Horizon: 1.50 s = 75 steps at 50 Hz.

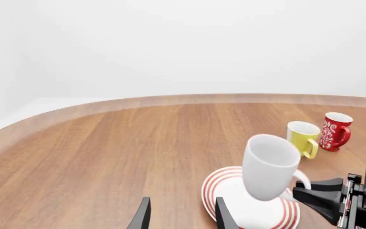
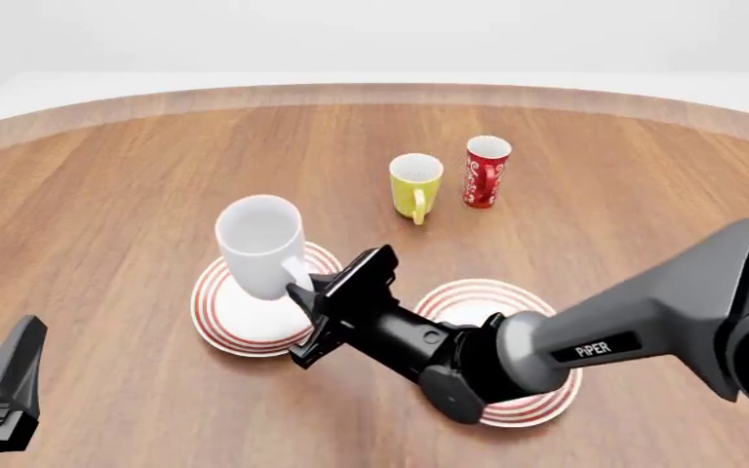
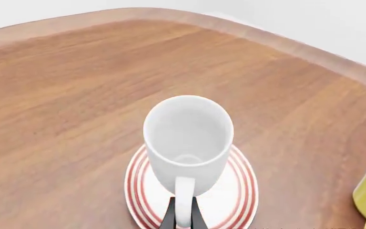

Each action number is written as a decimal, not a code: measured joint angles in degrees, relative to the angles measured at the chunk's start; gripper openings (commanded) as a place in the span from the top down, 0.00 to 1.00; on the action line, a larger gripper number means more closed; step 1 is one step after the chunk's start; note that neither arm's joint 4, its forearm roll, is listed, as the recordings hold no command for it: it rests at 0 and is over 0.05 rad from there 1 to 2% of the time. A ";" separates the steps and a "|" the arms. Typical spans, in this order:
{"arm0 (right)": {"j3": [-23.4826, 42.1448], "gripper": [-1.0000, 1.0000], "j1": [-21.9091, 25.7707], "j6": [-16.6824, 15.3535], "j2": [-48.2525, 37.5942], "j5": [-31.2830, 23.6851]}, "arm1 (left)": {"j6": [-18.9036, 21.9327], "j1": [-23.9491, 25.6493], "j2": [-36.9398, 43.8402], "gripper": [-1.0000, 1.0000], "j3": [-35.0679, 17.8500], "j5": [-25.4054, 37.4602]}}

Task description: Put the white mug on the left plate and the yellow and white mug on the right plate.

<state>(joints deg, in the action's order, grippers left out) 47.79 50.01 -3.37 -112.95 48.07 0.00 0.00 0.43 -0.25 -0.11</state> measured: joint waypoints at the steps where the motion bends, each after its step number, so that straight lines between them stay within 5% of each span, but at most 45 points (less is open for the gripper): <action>1: 0.14 1.00 -0.03 0.01 -0.20 -0.06 | 0.00 0.00 0.00 0.00 0.00 0.00; 49: 5.38 1.00 -1.48 0.86 -7.62 -3.87 | 0.00 0.00 0.00 0.00 0.00 0.00; 50: 5.43 0.00 -1.47 0.88 -7.63 -3.92 | 0.00 0.00 0.00 0.00 0.00 0.00; 75: 6.03 0.00 -1.18 1.29 -7.51 -5.61 | 0.00 0.00 0.00 0.00 0.00 0.00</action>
<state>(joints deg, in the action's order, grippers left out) 53.82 48.84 -2.08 -120.47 42.46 0.00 0.00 0.43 -0.25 -0.11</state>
